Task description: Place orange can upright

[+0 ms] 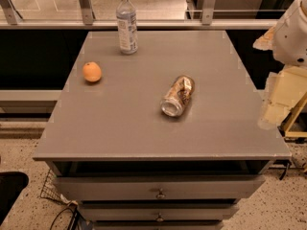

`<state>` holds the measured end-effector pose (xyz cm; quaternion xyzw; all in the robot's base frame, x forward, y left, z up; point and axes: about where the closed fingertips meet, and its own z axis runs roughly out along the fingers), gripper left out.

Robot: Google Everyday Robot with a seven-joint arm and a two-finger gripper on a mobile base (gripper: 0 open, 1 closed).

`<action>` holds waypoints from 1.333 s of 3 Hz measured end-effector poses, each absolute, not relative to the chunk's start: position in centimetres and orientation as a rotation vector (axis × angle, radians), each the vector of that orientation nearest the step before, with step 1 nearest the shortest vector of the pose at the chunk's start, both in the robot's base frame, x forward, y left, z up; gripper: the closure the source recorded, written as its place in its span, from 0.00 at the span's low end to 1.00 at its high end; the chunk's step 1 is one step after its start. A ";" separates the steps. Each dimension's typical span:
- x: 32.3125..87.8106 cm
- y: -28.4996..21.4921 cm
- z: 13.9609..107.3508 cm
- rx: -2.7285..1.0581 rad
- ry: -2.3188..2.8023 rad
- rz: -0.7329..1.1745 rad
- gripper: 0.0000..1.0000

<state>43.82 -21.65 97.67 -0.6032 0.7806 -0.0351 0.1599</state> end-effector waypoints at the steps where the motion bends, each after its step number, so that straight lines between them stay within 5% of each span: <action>1: 43.8 -21.6 97.7 -1.723 2.230 -0.101 0.00; 4: 48.4 -21.0 97.0 -1.210 2.477 0.205 0.00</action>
Offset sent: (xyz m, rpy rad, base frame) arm 0.0135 -0.0150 0.0036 0.0189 0.0663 -0.1493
